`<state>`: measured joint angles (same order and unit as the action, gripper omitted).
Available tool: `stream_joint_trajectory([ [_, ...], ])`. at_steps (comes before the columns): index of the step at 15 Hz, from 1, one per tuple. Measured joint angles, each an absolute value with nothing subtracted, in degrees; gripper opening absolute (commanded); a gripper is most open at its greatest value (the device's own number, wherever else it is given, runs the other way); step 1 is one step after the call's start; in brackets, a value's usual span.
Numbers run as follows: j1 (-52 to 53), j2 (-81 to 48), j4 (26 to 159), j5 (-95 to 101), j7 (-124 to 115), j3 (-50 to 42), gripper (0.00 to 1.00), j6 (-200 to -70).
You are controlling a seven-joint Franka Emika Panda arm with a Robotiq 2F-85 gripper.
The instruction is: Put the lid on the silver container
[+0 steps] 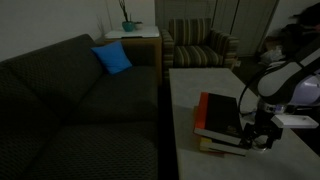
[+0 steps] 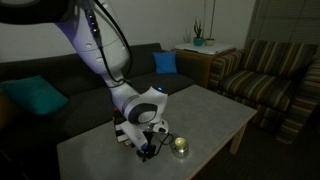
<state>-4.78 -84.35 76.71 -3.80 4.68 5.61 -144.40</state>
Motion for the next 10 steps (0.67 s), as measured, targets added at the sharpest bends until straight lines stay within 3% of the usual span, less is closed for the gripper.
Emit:
stream_joint_trajectory([
  [4, -4.9, -84.3, 76.7, -5.0, 4.0, 5.5, 1.00, -144.9],
  [5, -5.0, -84.3, 76.7, -5.1, 3.6, 5.4, 0.91, -144.9],
  [6, -5.0, -84.3, 76.7, -5.2, 3.1, 5.3, 0.74, -144.9],
  [10, -5.0, -83.9, 76.9, -5.2, -0.2, 4.4, 0.44, -144.9],
])
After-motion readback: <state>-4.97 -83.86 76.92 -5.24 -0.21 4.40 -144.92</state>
